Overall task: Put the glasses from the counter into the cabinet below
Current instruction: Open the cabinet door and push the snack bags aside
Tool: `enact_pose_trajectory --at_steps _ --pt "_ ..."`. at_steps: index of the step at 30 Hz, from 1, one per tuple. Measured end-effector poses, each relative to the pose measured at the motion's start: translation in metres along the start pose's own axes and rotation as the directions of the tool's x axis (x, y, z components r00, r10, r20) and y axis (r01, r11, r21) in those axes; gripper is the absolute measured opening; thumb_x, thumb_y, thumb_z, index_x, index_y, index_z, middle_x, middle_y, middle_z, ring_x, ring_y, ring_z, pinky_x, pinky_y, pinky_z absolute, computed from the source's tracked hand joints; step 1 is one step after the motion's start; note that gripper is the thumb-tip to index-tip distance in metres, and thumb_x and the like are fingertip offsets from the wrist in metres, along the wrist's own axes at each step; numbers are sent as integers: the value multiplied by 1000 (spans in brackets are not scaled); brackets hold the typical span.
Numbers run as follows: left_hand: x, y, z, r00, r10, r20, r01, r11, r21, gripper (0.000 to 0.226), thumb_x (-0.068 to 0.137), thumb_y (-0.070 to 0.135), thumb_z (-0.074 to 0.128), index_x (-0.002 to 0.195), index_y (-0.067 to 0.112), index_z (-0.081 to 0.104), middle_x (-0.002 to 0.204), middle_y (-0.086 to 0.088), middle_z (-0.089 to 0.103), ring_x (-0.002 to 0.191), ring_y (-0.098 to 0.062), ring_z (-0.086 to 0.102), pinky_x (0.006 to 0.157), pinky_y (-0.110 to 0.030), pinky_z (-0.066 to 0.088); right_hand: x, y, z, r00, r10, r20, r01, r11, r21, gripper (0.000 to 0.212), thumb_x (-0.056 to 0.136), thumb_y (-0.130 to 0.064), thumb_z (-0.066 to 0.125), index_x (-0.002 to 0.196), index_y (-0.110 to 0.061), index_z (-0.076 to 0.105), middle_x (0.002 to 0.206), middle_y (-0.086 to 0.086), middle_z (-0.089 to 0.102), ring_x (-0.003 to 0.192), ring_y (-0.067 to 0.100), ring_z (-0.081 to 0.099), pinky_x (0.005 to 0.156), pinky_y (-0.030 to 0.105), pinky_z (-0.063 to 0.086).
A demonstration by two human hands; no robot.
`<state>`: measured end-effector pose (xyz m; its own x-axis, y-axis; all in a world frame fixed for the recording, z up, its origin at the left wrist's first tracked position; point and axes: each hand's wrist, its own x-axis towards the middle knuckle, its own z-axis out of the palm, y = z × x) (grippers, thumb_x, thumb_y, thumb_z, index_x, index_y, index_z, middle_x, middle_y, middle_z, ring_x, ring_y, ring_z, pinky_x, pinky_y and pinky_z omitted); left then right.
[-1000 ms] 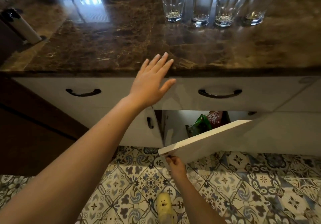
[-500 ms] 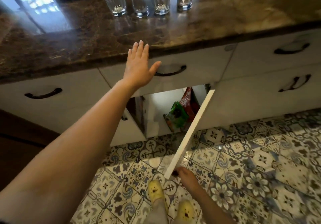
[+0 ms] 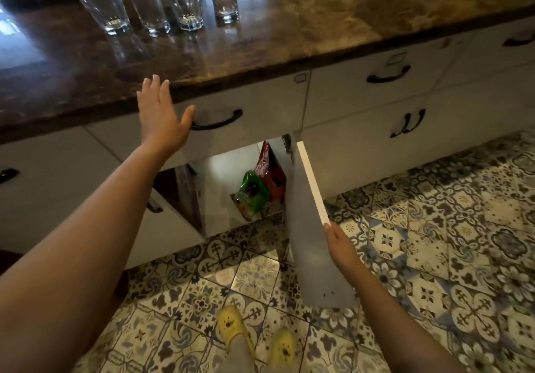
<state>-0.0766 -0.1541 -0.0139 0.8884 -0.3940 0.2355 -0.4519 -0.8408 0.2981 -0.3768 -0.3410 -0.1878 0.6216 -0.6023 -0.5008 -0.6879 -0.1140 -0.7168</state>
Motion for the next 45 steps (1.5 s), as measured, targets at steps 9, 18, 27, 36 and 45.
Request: enact_pose_trajectory --at_steps 9,18,27,36,45 --pt "-1 5 8 1000 -11 -26 12 998 63 73 92 37 46 145 -1 13 157 -19 6 147 -32 -1 120 -44 -3 21 12 -5 919 -362 -158 179 739 -649 70 68 10 68 135 3 47 128 29 55 104 44 61 83 48 53" --pt "-4 4 9 1000 21 -10 -20 993 117 78 91 36 48 146 -1 7 158 -19 2 146 -32 -5 121 -44 -3 44 16 -51 953 -276 -127 82 636 -768 74 95 -36 44 151 -10 4 160 13 10 147 32 11 120 47 11" --pt "-5 -3 13 999 54 -7 -52 991 126 80 91 36 49 146 0 3 158 -19 -2 146 -32 -7 120 -44 -5 38 11 -37 947 -259 -191 27 655 -755 85 87 -41 55 151 -11 7 159 14 13 147 32 11 119 50 8" --pt "-5 -9 22 990 107 -92 -103 994 47 73 92 31 49 146 1 11 157 -20 7 146 -33 0 119 -44 -3 54 -23 -22 953 -214 -215 -9 687 -727 76 91 -28 48 151 -7 6 161 13 4 149 27 4 122 43 7" --pt "-56 -42 71 903 361 234 -308 922 -237 53 89 33 46 137 12 40 151 -11 33 140 -25 28 111 -36 26 86 -73 76 942 -313 124 322 728 -605 63 94 -30 50 149 -10 24 159 10 19 147 24 18 120 33 9"
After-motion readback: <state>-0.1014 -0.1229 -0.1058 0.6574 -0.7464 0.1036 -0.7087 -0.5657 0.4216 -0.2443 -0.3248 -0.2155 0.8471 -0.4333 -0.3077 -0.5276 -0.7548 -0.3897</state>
